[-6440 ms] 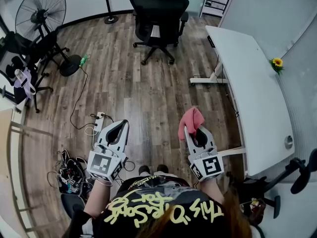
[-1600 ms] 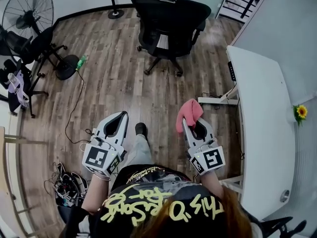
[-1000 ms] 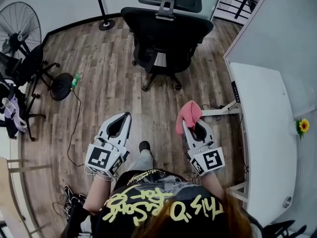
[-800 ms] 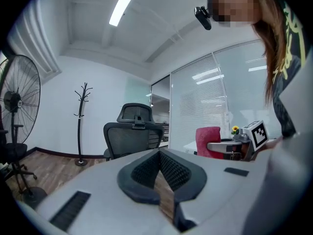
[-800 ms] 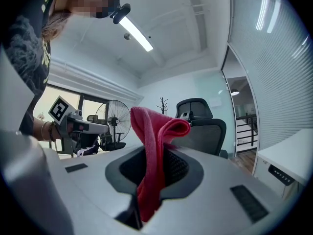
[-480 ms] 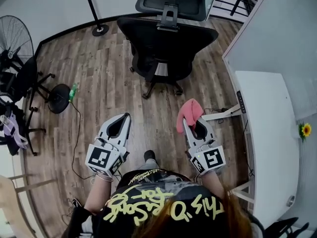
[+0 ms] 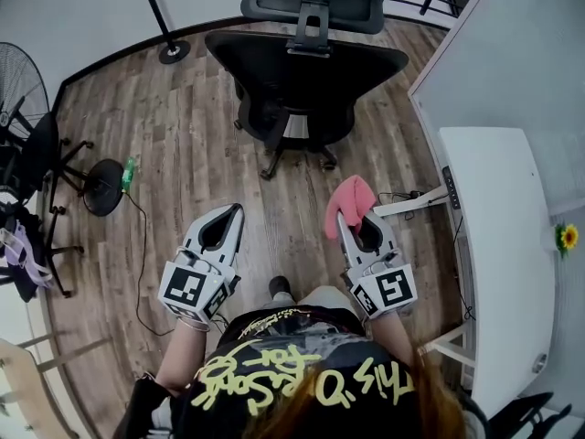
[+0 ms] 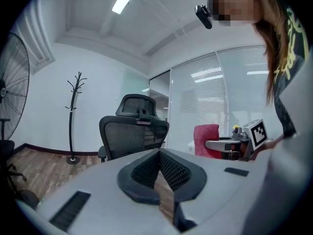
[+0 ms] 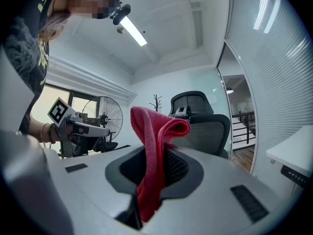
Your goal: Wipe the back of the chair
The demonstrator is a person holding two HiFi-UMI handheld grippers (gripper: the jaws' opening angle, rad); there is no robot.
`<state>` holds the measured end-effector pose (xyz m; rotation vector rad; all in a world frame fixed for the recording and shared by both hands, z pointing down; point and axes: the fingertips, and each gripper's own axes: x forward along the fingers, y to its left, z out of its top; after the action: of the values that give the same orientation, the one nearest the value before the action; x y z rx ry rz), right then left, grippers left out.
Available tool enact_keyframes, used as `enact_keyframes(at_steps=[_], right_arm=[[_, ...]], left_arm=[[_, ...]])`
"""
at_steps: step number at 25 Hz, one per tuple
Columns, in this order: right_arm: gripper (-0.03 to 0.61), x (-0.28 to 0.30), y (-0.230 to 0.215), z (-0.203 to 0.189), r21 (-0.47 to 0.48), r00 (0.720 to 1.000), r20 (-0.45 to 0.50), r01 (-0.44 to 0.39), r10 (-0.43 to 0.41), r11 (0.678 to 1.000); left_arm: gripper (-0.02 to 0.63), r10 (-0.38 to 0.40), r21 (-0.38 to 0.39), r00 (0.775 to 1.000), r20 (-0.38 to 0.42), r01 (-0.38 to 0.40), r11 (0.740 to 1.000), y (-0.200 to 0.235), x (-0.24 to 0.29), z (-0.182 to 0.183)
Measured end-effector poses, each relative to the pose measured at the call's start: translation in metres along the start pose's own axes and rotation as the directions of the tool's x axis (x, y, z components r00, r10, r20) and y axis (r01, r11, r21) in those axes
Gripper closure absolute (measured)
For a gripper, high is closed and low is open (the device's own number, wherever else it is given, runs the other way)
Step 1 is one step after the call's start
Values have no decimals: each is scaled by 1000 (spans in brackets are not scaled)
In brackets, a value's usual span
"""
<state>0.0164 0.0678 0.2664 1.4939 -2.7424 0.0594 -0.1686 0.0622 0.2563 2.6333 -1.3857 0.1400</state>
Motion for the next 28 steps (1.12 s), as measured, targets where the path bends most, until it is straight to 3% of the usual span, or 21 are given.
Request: enact_keyframes(at_steps=[17, 25, 28], right_arm=[[517, 26, -52, 16, -32, 996, 15, -86, 87, 996], [517, 31, -86, 1, -26, 996, -21, -93, 92, 995], [517, 38, -99, -8, -65, 995, -49, -93, 90, 994]], left_arm=[[621, 69, 5, 997, 24, -69, 998, -3, 50, 21], [621, 95, -9, 995, 13, -94, 995, -10, 72, 17], [621, 116, -20, 993, -1, -116, 993, -10, 81, 8]])
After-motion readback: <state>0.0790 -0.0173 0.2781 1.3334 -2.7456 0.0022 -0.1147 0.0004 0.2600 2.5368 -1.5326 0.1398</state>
